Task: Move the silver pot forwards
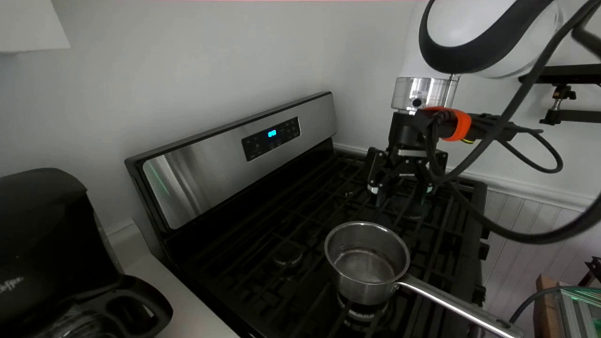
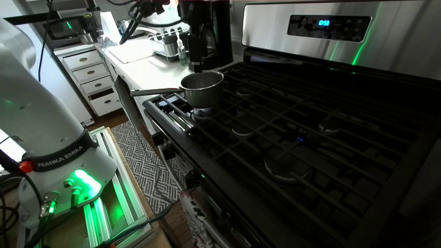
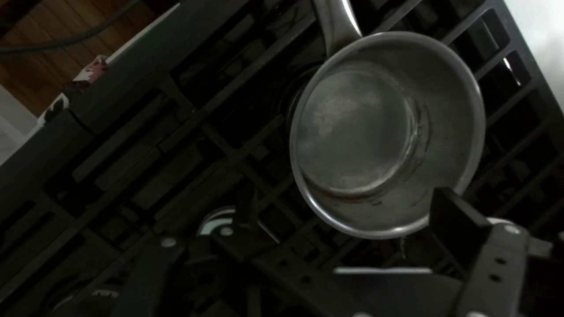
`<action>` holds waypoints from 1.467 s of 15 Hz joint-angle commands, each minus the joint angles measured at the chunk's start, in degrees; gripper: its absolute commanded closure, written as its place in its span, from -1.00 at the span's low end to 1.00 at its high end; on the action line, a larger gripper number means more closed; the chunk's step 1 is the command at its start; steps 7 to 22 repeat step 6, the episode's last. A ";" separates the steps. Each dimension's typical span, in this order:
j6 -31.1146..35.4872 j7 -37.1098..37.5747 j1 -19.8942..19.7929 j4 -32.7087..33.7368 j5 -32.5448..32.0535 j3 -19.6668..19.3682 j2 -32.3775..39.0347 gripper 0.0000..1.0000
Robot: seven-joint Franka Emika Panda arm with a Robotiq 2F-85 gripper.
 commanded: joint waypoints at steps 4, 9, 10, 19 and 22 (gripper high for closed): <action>-2.55 3.04 -0.44 2.40 -2.32 2.73 -2.02 -1.00; -2.79 3.49 -0.40 2.71 -2.45 3.09 -2.07 -1.00; -2.79 3.49 -0.40 2.71 -2.45 3.09 -2.07 -1.00; -2.79 3.49 -0.40 2.71 -2.45 3.09 -2.07 -1.00; -2.79 3.49 -0.40 2.71 -2.45 3.09 -2.07 -1.00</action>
